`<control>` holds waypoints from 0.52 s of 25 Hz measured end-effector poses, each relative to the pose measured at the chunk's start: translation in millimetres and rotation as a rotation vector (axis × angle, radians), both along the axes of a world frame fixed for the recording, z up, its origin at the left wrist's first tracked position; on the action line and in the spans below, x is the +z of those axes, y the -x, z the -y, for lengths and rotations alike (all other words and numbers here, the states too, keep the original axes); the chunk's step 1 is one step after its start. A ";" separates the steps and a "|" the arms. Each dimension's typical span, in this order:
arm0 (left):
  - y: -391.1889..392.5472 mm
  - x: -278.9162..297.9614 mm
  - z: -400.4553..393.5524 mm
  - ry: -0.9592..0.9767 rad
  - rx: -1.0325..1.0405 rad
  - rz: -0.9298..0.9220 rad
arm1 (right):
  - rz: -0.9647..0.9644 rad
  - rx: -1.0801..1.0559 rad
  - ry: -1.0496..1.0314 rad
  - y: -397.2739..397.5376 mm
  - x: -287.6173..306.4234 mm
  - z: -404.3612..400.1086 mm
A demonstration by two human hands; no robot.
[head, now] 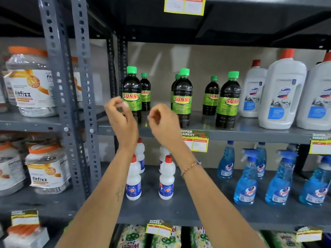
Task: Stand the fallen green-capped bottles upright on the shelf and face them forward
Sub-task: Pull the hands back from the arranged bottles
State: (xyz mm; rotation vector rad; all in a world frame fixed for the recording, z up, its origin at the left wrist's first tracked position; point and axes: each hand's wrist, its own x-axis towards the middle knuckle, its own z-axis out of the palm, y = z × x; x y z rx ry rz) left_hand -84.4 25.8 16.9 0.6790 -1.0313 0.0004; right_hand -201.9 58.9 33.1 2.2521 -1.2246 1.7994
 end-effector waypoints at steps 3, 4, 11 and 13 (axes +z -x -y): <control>-34.3 7.8 19.5 -0.380 -0.157 0.148 | -0.053 0.082 -0.297 -34.1 4.1 25.8; -43.7 8.5 24.8 -0.503 -0.203 0.256 | -0.069 0.070 -0.381 -38.1 6.4 35.5; -84.2 16.2 45.1 -0.802 -0.191 0.687 | -0.116 0.125 -0.594 -43.4 11.4 71.6; -85.1 14.9 46.4 -0.795 -0.196 0.671 | -0.131 0.083 -0.559 -45.1 7.6 72.2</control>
